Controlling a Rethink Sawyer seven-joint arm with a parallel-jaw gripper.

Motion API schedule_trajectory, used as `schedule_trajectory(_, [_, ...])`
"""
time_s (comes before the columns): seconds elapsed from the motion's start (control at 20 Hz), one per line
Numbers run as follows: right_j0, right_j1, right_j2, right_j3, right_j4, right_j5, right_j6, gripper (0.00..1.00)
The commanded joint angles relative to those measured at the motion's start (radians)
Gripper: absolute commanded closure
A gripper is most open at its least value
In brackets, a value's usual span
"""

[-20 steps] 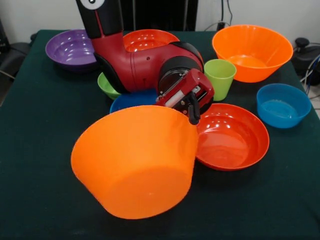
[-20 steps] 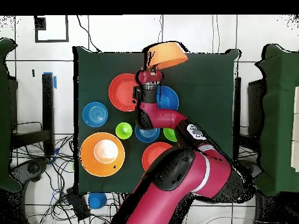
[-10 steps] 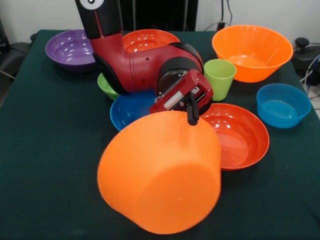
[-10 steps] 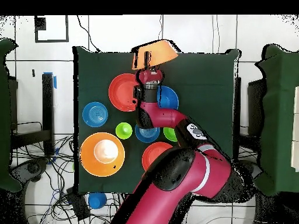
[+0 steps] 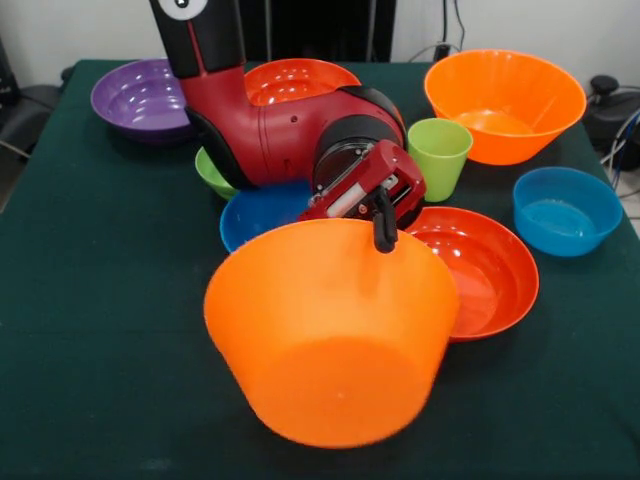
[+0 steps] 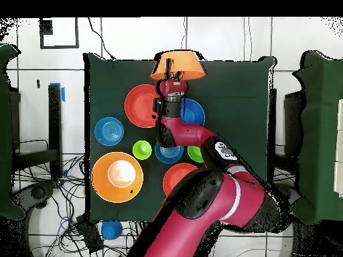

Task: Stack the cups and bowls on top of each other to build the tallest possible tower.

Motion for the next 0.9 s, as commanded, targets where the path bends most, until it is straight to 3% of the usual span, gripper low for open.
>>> schedule_trajectory(0.05, [0.046,-0.022,0.040,0.008,0.016,0.098,0.197,0.00])
schedule_trajectory(0.9, [0.066,-0.125,0.080,0.159,0.007,0.260,0.293,0.00])
